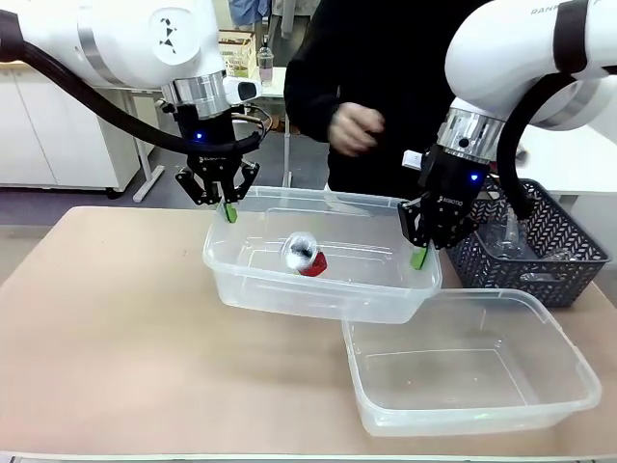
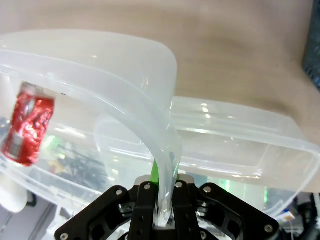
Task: Sort the waste into each basket.
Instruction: Offer the picked Organizing box to the human.
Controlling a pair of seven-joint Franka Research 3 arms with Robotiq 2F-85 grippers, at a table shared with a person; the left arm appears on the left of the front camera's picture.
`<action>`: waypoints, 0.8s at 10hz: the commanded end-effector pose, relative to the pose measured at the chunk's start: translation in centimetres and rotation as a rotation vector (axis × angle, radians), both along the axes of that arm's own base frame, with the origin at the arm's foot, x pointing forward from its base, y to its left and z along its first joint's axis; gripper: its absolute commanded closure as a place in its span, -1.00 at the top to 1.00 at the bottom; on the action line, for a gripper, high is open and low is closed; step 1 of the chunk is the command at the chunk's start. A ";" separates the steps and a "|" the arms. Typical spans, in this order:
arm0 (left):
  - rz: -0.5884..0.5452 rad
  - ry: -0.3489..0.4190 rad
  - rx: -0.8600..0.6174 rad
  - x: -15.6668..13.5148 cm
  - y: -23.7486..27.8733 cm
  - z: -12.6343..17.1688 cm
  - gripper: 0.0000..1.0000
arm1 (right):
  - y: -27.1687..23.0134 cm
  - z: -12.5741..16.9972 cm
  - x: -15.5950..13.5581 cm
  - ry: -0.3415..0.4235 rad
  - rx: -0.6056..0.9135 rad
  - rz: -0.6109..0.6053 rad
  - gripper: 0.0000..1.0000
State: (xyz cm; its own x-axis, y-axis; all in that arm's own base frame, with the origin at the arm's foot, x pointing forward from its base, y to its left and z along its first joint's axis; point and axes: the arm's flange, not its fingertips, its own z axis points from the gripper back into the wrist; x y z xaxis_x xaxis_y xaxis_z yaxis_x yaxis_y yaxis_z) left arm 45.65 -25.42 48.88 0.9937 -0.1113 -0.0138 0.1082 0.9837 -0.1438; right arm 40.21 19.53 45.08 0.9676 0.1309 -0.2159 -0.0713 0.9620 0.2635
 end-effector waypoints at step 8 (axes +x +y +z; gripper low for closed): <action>-0.007 -0.021 -0.008 -0.4 0.3 0.1 -0.87 | 0.4 0.2 0.0 0.006 0.000 0.017 -0.90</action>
State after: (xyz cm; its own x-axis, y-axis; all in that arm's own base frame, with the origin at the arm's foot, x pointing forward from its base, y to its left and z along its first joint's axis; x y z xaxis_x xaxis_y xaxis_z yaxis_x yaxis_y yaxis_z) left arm 45.65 -25.42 48.88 0.9937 -0.1113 -0.0140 0.1082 0.9837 -0.1437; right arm 40.21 19.54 45.08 0.9676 0.1310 -0.2160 -0.0714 0.9620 0.2635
